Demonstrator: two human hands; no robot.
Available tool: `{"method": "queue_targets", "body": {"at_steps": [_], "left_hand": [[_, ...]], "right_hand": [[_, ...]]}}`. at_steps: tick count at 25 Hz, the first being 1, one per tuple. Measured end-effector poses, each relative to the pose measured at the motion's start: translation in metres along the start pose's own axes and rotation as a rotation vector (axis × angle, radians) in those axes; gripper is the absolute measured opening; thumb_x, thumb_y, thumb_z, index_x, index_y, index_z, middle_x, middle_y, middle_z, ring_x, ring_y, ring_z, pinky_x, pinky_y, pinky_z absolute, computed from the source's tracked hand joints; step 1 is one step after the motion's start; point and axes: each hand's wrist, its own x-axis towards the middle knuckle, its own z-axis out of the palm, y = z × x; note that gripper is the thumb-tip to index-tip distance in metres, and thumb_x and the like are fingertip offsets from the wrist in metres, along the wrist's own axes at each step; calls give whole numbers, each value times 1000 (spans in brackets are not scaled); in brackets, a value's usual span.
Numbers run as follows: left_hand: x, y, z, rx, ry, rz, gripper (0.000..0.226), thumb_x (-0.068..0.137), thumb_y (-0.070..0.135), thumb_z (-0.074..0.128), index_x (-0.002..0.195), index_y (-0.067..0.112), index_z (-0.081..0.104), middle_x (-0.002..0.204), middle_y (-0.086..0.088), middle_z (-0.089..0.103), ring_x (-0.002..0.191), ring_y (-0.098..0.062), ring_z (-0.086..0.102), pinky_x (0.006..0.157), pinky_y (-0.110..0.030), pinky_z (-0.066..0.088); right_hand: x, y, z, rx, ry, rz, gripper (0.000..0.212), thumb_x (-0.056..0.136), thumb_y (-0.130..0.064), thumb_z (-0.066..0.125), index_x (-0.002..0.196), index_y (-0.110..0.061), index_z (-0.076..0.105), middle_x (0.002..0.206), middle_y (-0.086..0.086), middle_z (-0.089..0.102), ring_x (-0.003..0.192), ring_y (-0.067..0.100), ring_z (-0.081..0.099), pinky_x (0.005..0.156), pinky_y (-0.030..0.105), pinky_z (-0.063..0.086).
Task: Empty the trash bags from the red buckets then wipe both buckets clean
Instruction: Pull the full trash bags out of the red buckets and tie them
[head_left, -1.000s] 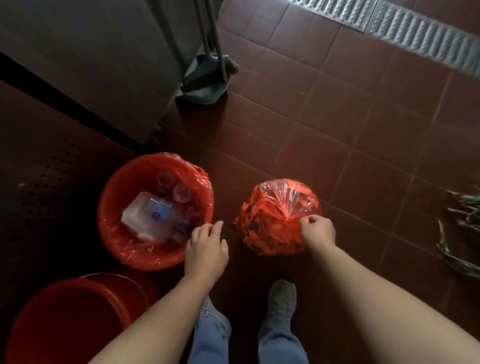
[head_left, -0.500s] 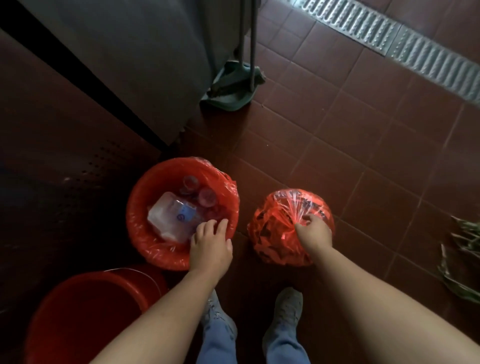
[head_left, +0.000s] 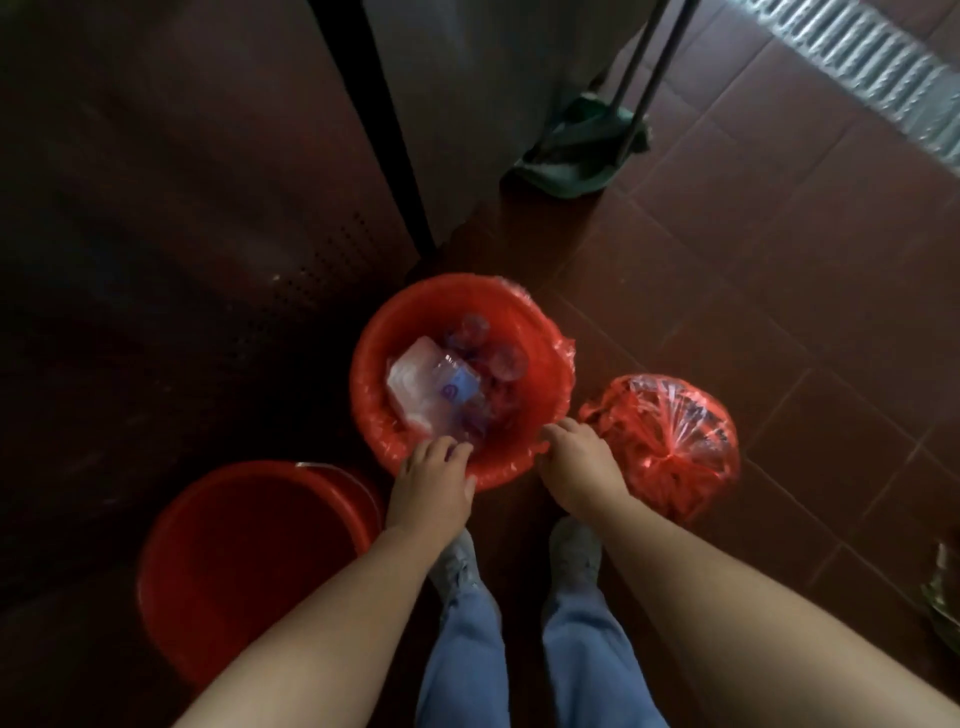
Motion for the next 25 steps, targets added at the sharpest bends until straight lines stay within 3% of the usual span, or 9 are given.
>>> {"method": "queue_targets", "body": {"at_steps": [5,8,12,15,17,20,25], "left_hand": [[2,-14,71,-63,-61,-13,52,92,37,64,141,26,51,136,9,51,131,-16,40,112,-36,31],[11,-19,104,-25,-36,-18,48,90,36,66,136,28,55,132,10,55,127,-17,44,113,-37,27],[21,-22,114,-49,70,-8,27,85,30,72,111,29,70,108,11,64,106,-18,56,106,-40,34],[25,-25,113,-76,106,-9,9,84,28,72,93,28,71,92,10,64,96,-18,59,103,-40,36],[29,-24,110,-91,110,-27,7,86,22,70,85,27,66,84,9,61,90,-18,60,104,-41,36],[35,-20,104,-135,68,-91,15,94,15,57,93,29,59,88,10,66,90,-15,64,99,-36,34],[52,-20,93,-132,86,-123,9,101,20,46,107,24,52,93,2,73,89,-23,70,80,-36,39]], "right_hand": [[23,17,61,-378,-103,-277,32,99,-28,49,128,-24,59,125,-3,57,122,26,47,97,40,35],[34,28,79,-512,-39,-424,24,94,-22,53,113,-20,68,111,0,62,110,29,52,95,42,37],[49,35,77,-503,12,-559,13,91,-17,60,93,-19,73,99,-3,65,97,27,55,87,41,41],[55,36,70,-524,43,-649,10,87,-15,63,88,-19,72,91,-5,66,89,24,57,78,38,42],[56,31,70,-556,21,-651,24,91,-16,46,96,-17,69,96,-2,65,94,25,57,83,38,42],[58,22,69,-579,-28,-530,42,91,-18,21,108,-15,60,102,2,64,101,28,57,94,39,38],[77,7,67,-500,-24,-401,21,96,-8,30,108,-13,47,91,2,68,80,27,68,94,40,33]]}}
